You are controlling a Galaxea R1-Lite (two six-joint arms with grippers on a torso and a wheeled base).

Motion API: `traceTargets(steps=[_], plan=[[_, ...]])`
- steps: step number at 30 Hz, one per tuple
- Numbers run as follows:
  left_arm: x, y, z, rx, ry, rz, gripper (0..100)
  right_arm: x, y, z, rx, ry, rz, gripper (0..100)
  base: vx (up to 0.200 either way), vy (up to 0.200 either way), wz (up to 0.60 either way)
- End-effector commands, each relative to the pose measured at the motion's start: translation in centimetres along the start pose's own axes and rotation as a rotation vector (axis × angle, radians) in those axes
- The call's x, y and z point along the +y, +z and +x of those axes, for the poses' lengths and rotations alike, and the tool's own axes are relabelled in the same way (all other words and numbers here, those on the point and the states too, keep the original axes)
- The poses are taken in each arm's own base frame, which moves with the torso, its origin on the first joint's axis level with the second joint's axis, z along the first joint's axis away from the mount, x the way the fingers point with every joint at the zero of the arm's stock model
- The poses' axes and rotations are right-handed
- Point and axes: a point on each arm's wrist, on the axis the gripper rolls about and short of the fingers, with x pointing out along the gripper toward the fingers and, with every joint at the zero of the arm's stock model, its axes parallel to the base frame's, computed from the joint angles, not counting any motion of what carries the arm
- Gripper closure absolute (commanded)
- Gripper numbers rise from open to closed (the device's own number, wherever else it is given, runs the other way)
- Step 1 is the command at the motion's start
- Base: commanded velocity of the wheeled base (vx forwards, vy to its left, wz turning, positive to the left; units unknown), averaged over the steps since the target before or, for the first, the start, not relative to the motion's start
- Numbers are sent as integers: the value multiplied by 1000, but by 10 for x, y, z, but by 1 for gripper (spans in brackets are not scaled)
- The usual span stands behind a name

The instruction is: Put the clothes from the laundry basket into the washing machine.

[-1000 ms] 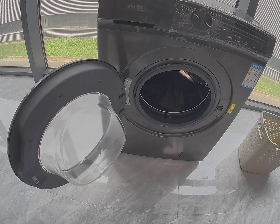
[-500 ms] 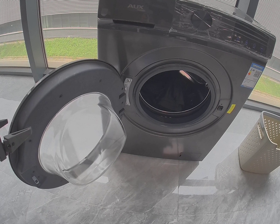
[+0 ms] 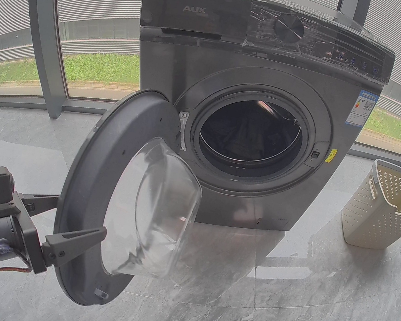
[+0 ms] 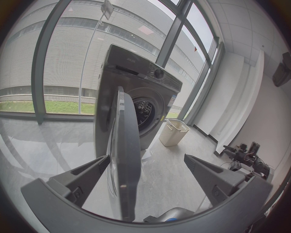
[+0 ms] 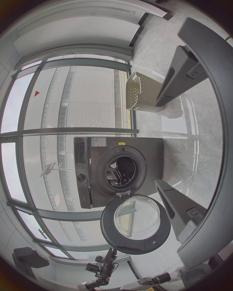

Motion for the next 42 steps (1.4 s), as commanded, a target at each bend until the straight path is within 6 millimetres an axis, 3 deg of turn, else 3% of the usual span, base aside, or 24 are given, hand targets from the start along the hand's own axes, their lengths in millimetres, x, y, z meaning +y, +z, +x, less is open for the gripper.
traceTargets(steps=[1,6,11,18,25,27,36,42], plan=[[-7,-1,-14,-35,-51,-5,0,0,-5,0,7,-1,-2,0,0,0,0],[-8,4,-31,-98,-55,-7,0,0,-5,0,5,1,-2,0,0,0,0],[-2,1,-30,-87,8,-8,0,0,-5,0,7,1,-2,0,0,0,0],[30,-5,-5,21,230,-2,0,0,-5,0,5,-1,0,0,0,0,0],[43,-10,20,76,255,28,0,0,-5,0,5,-1,0,0,0,0,0],[43,-11,24,77,245,30,0,0,-5,0,5,-1,-2,0,0,0,0],[0,-31,75,140,-19,75,0,0,-5,0,7,-1,-2,0,0,0,0],[-5,-25,113,29,-50,42,0,0,-5,0,5,-1,-2,0,0,0,0]])
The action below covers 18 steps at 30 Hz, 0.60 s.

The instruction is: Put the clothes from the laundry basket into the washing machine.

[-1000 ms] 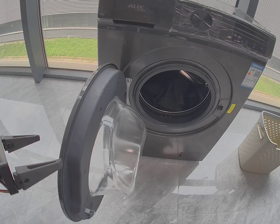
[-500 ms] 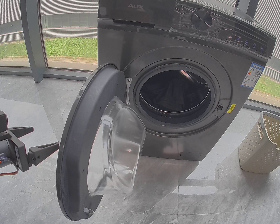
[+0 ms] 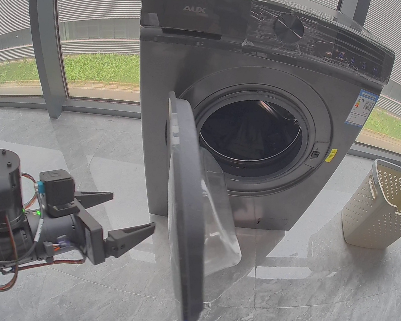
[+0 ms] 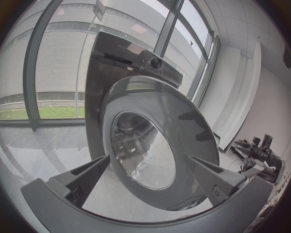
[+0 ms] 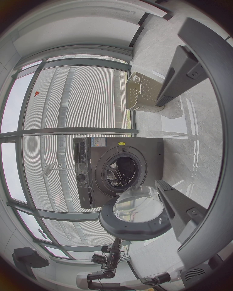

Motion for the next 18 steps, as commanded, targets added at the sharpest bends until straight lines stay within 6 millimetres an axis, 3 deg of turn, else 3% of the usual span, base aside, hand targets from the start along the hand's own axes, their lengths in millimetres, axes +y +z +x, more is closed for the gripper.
traceTargets(steps=[1,3,4,12,18], plan=[[-9,-11,48,5,-47,-24,0,0,-5,0,7,0,0,0,0,0,0],[-10,-12,59,-15,-54,-25,0,0,-5,0,6,0,-1,0,0,0,0],[-11,-12,66,-26,-59,-24,100,0,-5,0,6,0,0,0,0,0,0],[-13,-5,116,-91,-74,-26,100,0,-5,0,7,0,-1,0,0,0,0],[-24,17,163,-202,-110,-52,100,0,-5,0,6,0,0,0,0,0,0]])
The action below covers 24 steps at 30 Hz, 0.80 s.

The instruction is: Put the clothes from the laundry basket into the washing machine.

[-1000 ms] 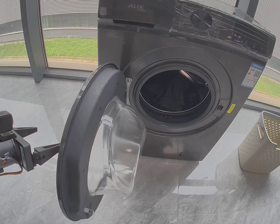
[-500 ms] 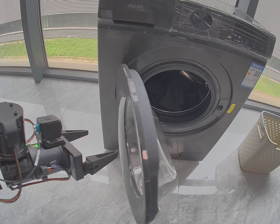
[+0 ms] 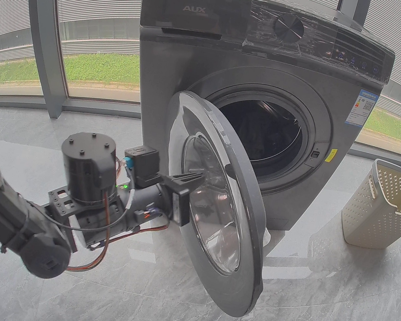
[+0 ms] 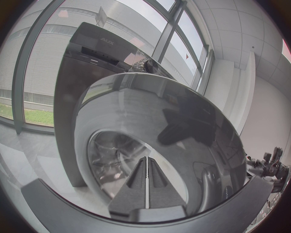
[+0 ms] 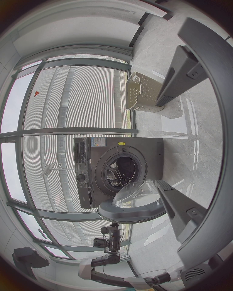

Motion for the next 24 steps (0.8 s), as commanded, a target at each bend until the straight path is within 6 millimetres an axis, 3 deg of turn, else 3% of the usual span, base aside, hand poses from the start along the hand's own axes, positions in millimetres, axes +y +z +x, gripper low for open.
traceTargets(steps=[1,3,6,9,20,24], plan=[[-3,-6,52,-48,-14,-31,100,0,-5,0,5,0,0,0,0,0,0],[-3,-3,60,-75,-4,-47,100,0,-5,0,7,0,-2,0,0,0,0],[-1,2,89,-145,29,-102,100,0,-5,0,5,2,-2,0,0,0,0],[3,-2,99,-164,75,-104,100,0,-5,0,5,0,0,0,0,0,0],[4,-4,95,-149,88,-105,100,0,-5,0,5,0,0,0,0,0,0],[2,-3,82,-128,92,-103,100,0,-5,0,5,0,-2,0,0,0,0]])
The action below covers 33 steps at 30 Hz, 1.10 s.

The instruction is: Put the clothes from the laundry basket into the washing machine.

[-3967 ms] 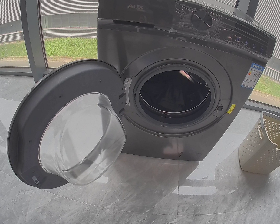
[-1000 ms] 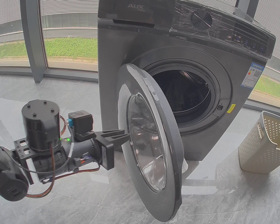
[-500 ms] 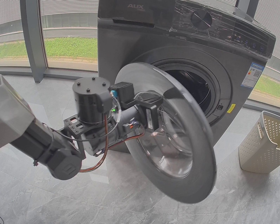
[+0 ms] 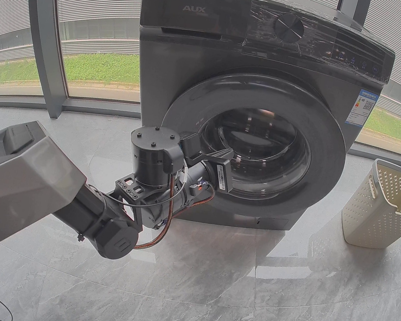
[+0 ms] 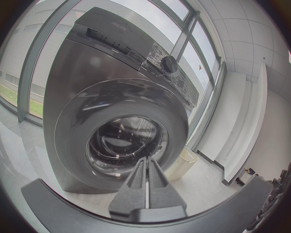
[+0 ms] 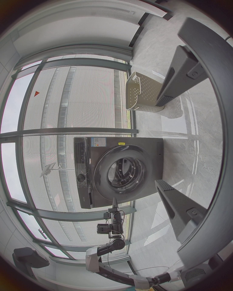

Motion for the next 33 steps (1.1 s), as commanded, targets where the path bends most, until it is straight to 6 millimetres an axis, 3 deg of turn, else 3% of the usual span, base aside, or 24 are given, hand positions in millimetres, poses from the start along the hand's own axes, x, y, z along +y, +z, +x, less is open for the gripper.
traceTargets(steps=[1,6,10,14,15,16,21,28,33], plan=[[0,5,-11,9,4,0,100,0,-5,0,5,-1,0,0,0,0,0],[-2,10,-20,12,5,1,100,0,-5,0,5,1,-1,0,0,0,0],[-5,10,-57,107,29,22,100,0,-5,0,5,1,0,0,0,0,0],[-5,9,-125,206,60,102,100,0,-5,0,5,-1,-1,0,0,0,0],[-5,9,-125,206,60,102,100,0,-5,0,5,-1,-1,0,0,0,0],[-5,13,-156,220,67,122,100,0,-5,0,7,1,-1,0,0,0,0],[-2,23,-240,197,97,153,100,0,-5,0,7,-1,0,0,0,0,0],[20,35,-320,48,202,150,100,0,-5,0,7,-1,-3,0,0,0,0],[32,34,-360,45,361,180,100,0,-5,0,7,1,0,0,0,0,0]])
